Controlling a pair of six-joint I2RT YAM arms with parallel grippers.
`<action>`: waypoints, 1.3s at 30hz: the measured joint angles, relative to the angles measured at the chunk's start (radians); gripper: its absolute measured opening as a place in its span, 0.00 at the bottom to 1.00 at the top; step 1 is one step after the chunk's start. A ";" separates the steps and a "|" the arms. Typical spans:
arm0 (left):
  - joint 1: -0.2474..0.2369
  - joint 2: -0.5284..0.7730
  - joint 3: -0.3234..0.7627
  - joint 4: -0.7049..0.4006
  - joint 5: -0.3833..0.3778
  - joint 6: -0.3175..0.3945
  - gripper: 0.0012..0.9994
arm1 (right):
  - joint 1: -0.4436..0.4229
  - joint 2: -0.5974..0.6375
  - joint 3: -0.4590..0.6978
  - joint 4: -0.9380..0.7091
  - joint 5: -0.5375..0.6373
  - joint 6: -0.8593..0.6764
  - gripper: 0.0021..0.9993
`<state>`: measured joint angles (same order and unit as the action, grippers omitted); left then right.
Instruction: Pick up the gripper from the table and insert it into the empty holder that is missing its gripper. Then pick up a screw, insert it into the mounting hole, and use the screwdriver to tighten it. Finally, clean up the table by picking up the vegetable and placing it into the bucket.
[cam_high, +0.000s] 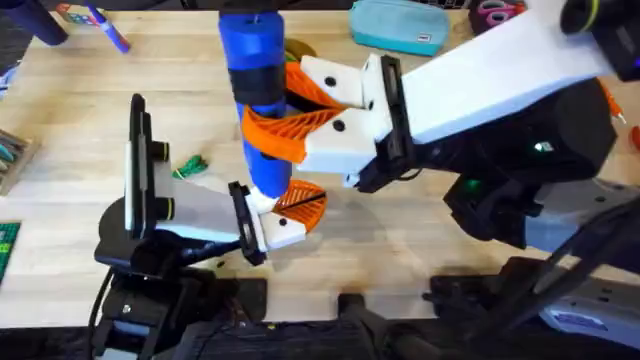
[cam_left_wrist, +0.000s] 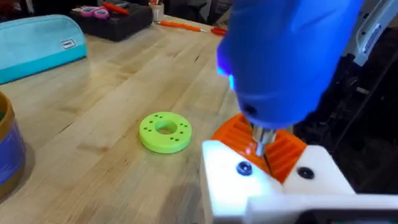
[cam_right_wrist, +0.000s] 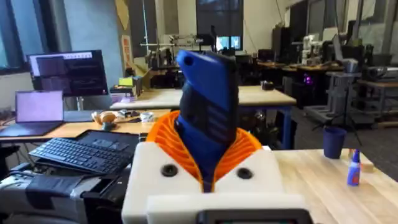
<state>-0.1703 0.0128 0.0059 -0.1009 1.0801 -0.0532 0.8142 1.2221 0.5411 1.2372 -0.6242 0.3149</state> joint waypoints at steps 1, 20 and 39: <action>0.000 0.000 0.000 0.000 0.000 0.000 0.01 | 0.000 0.000 0.000 -0.011 -0.001 0.000 0.04; 0.000 0.000 0.000 0.000 0.000 0.000 0.01 | 0.012 0.017 0.000 -0.026 0.023 -0.032 0.04; -0.001 0.000 0.000 -0.001 0.003 0.000 0.01 | 0.019 0.017 0.000 -0.045 0.040 -0.061 0.04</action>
<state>-0.1715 0.0132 0.0059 -0.1017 1.0832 -0.0536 0.8330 1.2392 0.5407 1.1925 -0.5845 0.2536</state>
